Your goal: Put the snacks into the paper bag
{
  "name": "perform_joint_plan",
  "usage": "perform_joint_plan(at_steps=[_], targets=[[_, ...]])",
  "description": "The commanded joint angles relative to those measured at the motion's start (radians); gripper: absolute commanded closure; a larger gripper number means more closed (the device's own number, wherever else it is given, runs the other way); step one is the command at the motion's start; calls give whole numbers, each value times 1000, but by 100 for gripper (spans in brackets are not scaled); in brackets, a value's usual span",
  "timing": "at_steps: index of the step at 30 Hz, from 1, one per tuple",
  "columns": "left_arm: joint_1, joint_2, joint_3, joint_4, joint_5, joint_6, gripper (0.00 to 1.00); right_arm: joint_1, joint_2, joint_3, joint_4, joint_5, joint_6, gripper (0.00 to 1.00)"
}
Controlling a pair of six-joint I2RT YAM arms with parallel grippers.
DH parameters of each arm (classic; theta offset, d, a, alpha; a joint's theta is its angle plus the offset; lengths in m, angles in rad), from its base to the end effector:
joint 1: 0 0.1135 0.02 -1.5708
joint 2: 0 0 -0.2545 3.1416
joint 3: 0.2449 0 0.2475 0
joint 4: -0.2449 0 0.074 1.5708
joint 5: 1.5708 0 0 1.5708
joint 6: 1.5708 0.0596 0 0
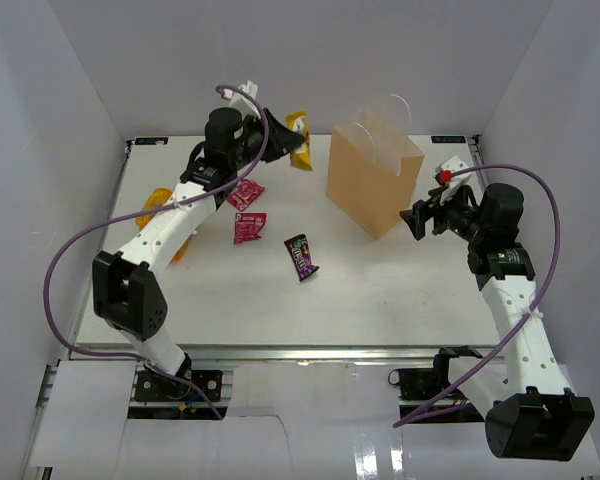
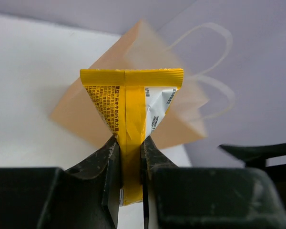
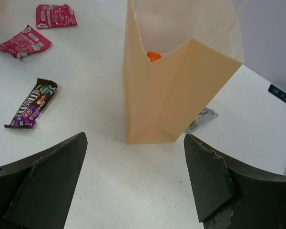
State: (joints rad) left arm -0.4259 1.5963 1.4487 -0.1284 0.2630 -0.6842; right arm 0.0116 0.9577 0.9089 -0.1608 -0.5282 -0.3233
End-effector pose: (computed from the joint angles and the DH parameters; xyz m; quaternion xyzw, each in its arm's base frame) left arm 0.3573 -0.1791 0.3561 -0.0234 0.7944 -0.4040 0.4530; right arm 0.2387 0.0328 0.3438 -0.2870 0.7124 0.1061 0.6316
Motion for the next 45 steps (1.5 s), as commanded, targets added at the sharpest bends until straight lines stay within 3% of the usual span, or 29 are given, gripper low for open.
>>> perform_joint_plan(at_steps=[1, 8, 14, 23, 29, 30, 36, 37, 45], targets=[[-7, 112, 175, 182, 136, -108, 92, -36, -40, -42, -14, -47, -7, 12], [-31, 417, 609, 269, 177, -325, 92, -78, -86, -134, -14, -69, 13, 12], [-68, 663, 967, 289, 116, -483, 90, -94, -99, -179, -11, -85, 29, 12], [-103, 689, 885, 339, 65, -480, 87, -105, -97, -202, -3, -78, 29, 12], [-119, 677, 834, 335, 74, -460, 68, -122, -85, -196, 4, -69, 64, 12], [-120, 671, 825, 334, 79, -460, 61, -127, -80, -191, 4, -62, 84, 12], [-125, 654, 818, 276, 70, -440, 45, -168, 4, -117, 0, -18, 214, 12], [-125, 656, 835, 256, 61, -419, 39, -179, 16, -104, -5, -9, 240, 13], [-122, 613, 894, 150, 15, -261, 20, -194, 186, 42, -74, 45, 369, 24]])
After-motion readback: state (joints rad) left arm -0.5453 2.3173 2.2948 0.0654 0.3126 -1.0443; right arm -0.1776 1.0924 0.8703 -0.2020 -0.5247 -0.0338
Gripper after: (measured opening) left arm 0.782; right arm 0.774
